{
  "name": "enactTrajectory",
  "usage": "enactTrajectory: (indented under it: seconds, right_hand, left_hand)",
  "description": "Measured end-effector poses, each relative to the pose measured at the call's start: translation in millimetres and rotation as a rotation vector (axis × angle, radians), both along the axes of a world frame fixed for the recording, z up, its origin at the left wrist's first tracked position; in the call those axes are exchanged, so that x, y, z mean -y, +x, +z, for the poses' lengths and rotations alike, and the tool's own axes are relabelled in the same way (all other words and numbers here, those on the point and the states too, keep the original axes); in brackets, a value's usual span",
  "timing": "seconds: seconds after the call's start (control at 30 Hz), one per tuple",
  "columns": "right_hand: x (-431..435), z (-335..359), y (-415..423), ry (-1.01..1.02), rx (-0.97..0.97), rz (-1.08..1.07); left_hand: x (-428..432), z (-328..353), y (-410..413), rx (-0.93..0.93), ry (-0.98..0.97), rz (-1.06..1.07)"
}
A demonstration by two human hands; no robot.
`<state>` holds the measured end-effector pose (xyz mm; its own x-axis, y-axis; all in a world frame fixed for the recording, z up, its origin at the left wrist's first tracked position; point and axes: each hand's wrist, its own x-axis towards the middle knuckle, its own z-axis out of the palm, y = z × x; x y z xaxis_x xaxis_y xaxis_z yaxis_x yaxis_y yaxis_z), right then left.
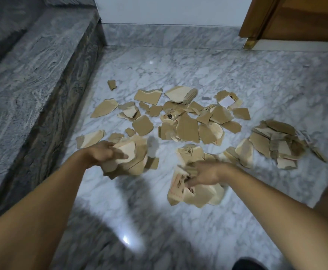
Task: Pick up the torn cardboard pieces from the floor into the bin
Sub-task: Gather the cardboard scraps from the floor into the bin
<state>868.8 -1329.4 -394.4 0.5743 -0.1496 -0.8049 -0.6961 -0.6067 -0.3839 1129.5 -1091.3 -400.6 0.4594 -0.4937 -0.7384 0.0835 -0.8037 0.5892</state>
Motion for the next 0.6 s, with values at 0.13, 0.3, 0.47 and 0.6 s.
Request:
enactTrajectory:
  seconds: [0.13, 0.3, 0.47, 0.6]
  right_hand:
    - [-34, -14, 4, -0.097, -0.063, 0.185]
    - [-57, -50, 4, -0.364, 0.115, 0.330]
    - [-62, -70, 2, -0.434, 0.219, 0.336]
    - [-58, -74, 2, -0.413, 0.273, 0.405]
  left_hand:
    - [-7, -10, 6, 0.234, 0.238, -0.268]
    - [4, -13, -17, 0.393, 0.325, -0.499]
    - [17, -18, -36, 0.481, 0.309, -0.547]
    - [37, -26, -43, 0.589, 0.300, -0.675]
